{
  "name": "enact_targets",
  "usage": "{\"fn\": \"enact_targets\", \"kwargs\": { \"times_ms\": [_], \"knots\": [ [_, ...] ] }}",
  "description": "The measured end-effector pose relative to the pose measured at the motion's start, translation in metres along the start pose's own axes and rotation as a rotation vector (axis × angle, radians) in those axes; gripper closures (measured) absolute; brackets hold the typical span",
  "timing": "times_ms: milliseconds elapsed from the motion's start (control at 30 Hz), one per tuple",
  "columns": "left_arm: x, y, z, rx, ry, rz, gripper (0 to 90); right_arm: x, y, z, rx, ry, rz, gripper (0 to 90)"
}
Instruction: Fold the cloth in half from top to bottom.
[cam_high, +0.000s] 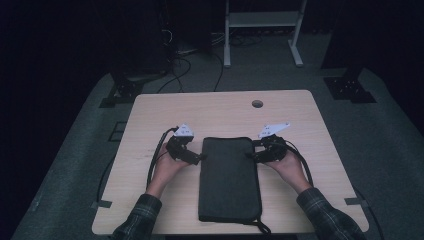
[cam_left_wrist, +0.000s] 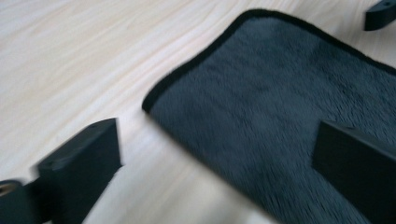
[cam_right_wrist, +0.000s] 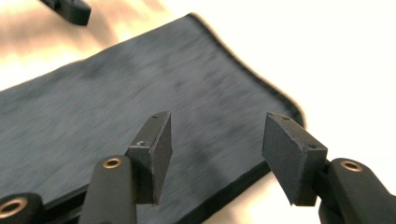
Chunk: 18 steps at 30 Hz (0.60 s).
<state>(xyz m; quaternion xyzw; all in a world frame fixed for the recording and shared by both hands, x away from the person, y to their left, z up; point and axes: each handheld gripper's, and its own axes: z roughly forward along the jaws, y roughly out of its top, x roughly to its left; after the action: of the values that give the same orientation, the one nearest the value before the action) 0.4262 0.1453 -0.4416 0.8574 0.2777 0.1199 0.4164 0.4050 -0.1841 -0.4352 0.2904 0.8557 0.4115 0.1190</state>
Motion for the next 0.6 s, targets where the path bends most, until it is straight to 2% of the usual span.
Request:
{"fn": "enact_targets", "kwargs": {
  "times_ms": [67, 133, 167, 200, 333, 433, 600],
  "knots": [
    [0.001, 0.003, 0.003, -0.005, 0.001, -0.003, 4.7, -0.004, 0.002, 0.001, -0.004, 0.003, 0.011, 41.7],
    [0.004, 0.007, 0.008, -0.009, -0.002, 0.003, 8.9, -0.014, 0.007, 0.007, -0.001, -0.018, 0.021, 41.5],
    [0.006, 0.008, 0.011, -0.012, 0.002, 0.006, 8.9, -0.014, 0.007, 0.007, -0.001, -0.018, 0.021, 41.5],
    [0.01, 0.011, 0.016, 0.004, 0.015, 0.016, 12.5, -0.021, 0.008, 0.012, -0.001, -0.024, 0.036, 41.4],
    [0.016, 0.013, 0.025, 0.014, 0.025, 0.004, 14.2, -0.031, 0.01, 0.021, 0.006, -0.035, 0.046, 41.4],
    [0.022, 0.015, 0.033, 0.039, 0.063, 0.02, 21.9, -0.04, 0.01, 0.032, 0.019, -0.046, 0.062, 41.4],
    [0.032, 0.014, 0.042, 0.094, 0.109, 0.014, 29.1, -0.052, 0.005, 0.047, 0.034, -0.044, 0.086, 40.1]
  ]
}}
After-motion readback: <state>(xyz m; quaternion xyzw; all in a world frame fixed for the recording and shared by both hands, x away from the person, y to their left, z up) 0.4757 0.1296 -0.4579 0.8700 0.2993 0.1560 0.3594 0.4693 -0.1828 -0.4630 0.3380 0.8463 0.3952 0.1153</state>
